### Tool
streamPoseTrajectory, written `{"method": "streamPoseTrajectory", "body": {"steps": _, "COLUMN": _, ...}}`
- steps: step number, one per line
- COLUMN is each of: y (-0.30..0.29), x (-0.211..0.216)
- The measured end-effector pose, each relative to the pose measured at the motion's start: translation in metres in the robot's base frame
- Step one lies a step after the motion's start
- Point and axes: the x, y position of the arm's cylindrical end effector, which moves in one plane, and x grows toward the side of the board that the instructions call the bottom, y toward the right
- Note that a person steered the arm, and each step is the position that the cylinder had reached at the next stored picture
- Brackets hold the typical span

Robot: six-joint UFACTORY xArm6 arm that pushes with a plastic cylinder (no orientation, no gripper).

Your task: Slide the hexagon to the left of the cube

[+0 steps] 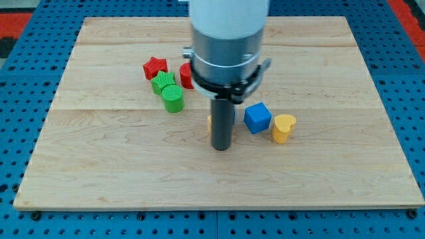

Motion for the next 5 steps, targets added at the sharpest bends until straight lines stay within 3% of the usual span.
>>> {"method": "streamPoseTrajectory", "body": {"steps": 2, "y": -0.019, "x": -0.027}}
{"method": "streamPoseTrajectory", "body": {"steps": 5, "y": -0.005, "x": -0.016}}
